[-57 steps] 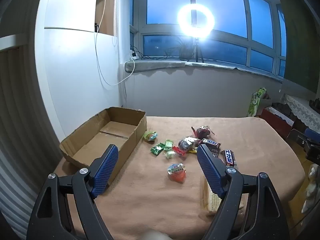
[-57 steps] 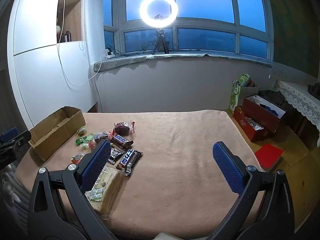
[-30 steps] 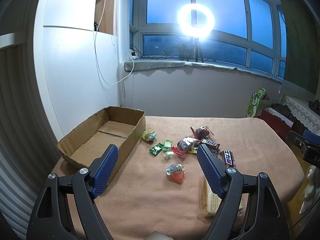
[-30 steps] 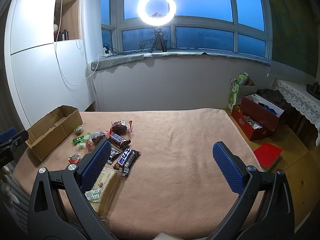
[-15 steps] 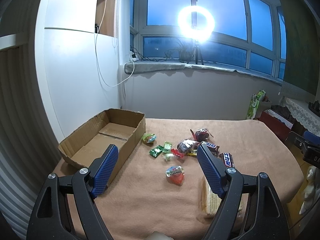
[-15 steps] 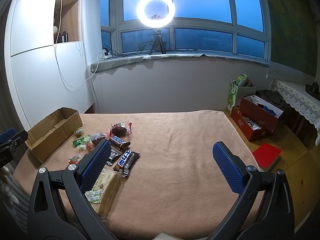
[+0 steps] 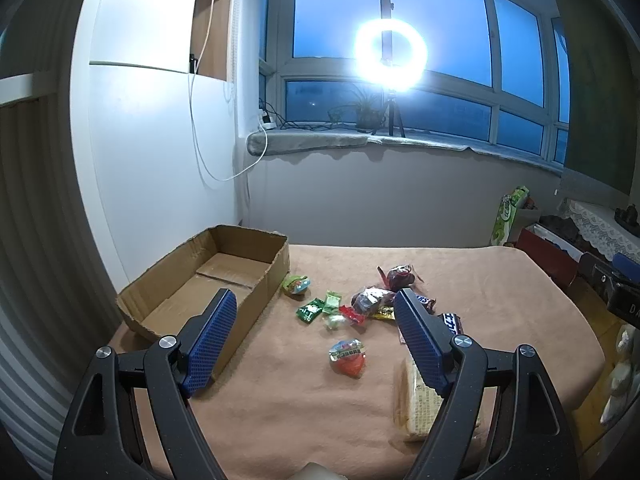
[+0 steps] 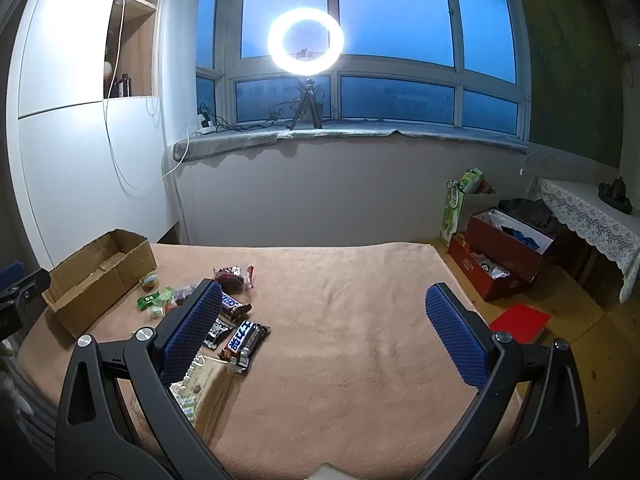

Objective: Organize snacks

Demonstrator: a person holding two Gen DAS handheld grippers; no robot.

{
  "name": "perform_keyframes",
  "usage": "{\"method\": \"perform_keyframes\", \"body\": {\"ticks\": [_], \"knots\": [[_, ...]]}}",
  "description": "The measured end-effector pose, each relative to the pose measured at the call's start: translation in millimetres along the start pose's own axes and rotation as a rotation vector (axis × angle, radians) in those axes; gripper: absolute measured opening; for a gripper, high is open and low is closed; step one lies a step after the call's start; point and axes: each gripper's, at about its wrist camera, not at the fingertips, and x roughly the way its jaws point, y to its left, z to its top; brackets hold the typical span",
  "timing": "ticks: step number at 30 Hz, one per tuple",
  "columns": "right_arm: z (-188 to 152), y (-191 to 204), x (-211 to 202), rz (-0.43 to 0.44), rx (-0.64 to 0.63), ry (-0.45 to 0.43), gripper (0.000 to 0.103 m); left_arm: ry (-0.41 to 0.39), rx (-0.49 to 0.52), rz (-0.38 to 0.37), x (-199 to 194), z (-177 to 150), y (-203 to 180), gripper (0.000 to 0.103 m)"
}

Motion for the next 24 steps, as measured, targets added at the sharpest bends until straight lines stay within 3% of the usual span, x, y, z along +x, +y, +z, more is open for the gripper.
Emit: {"method": "perform_keyframes", "body": {"ticks": [24], "knots": [[1.7,-2.7,-2.3,0.001,0.004,-0.006,0.103,-0.003,0.001,-0.003,-2.7,-0.1,-1.3,0.081]]}}
